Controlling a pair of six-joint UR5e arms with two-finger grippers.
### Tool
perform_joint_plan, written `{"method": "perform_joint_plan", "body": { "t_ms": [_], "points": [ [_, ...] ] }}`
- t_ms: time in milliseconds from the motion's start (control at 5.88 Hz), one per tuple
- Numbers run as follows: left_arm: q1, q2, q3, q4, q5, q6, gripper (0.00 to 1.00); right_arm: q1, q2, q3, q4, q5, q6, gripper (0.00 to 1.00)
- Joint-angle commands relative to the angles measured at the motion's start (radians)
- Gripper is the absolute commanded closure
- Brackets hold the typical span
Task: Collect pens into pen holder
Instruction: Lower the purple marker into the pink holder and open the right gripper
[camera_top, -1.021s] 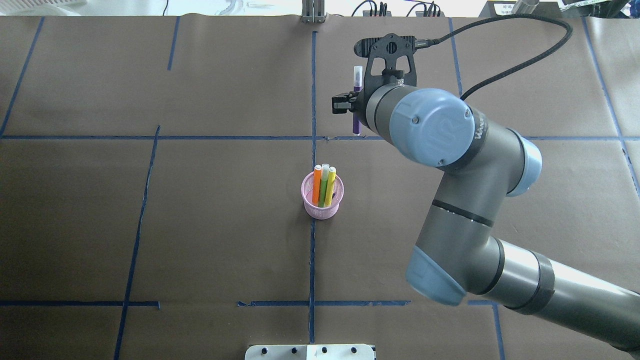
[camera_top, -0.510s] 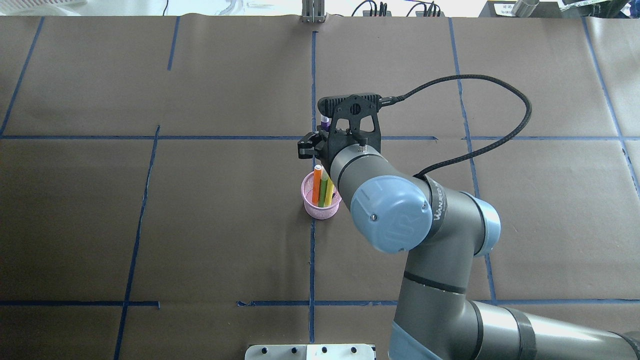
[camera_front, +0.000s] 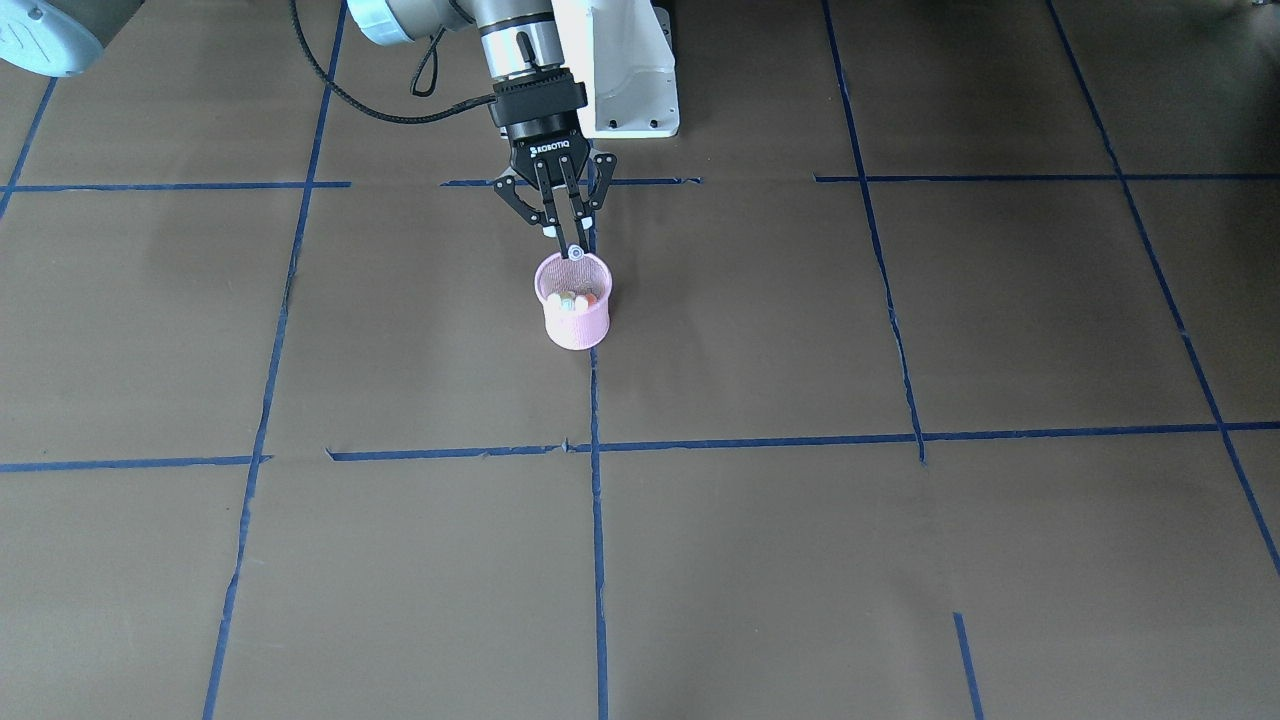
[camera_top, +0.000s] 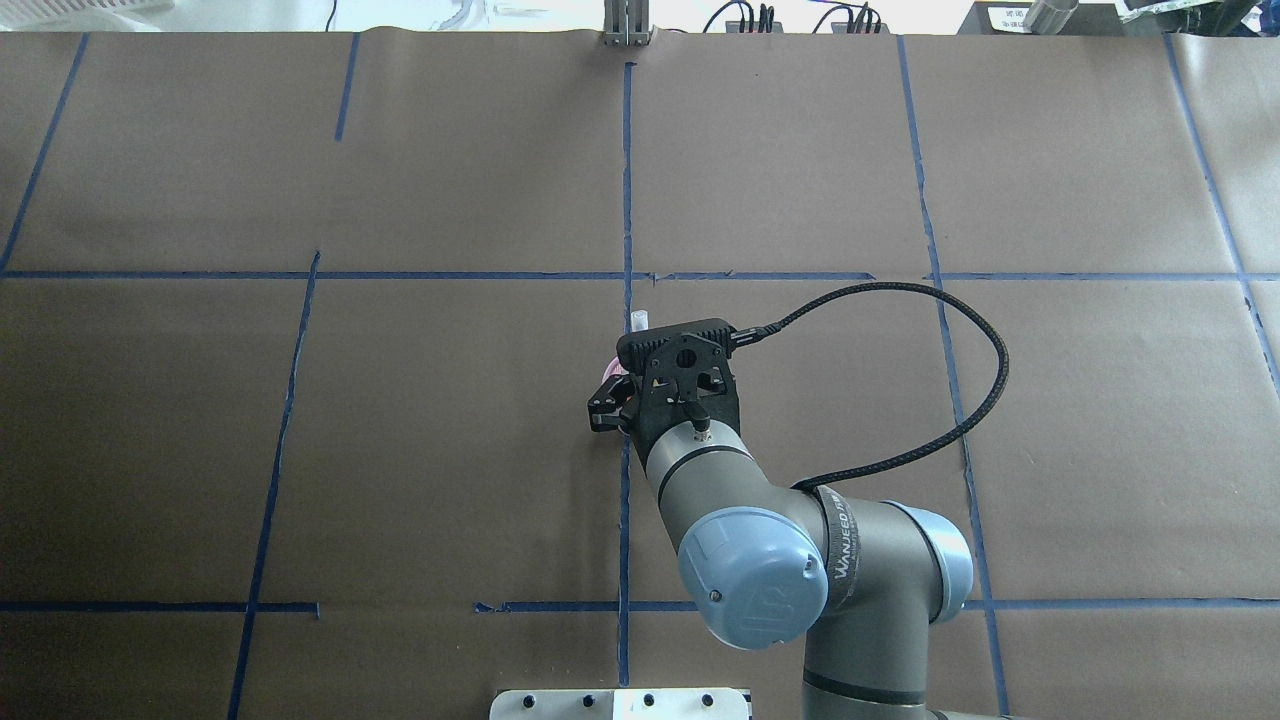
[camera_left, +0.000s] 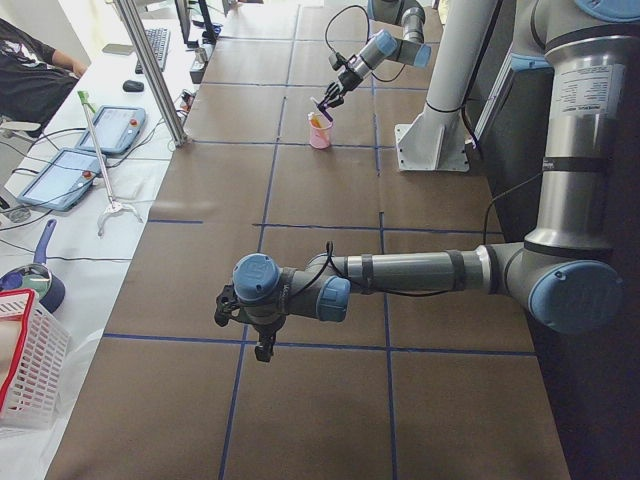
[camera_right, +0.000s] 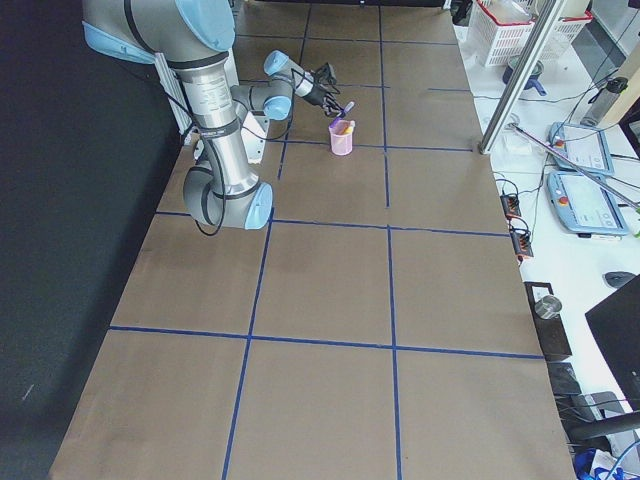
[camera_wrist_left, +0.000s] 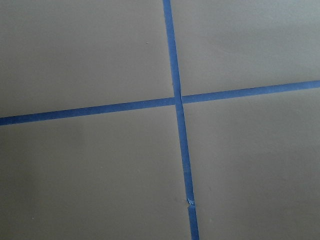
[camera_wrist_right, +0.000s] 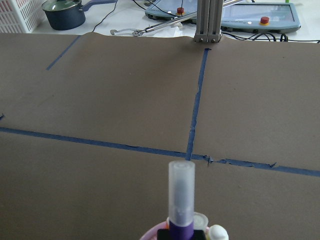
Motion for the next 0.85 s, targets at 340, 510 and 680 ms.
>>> {"method": "perform_joint_plan", "body": {
  "t_ms": [340, 510, 680],
  "points": [
    [0.000, -0.002, -0.002, 0.000, 0.000, 0.000, 0.00, 0.029, -0.002, -0.014, -0.003, -0.007, 0.000, 1.00],
    [0.000, -0.002, -0.003, 0.000, 0.000, 0.000, 0.00, 0.028, 0.001, -0.048, 0.000, -0.007, 0.009, 1.00],
    [0.000, -0.002, -0.002, 0.000, 0.000, 0.000, 0.00, 0.026, 0.013, -0.060, 0.000, -0.009, 0.020, 1.00]
  ]
}}
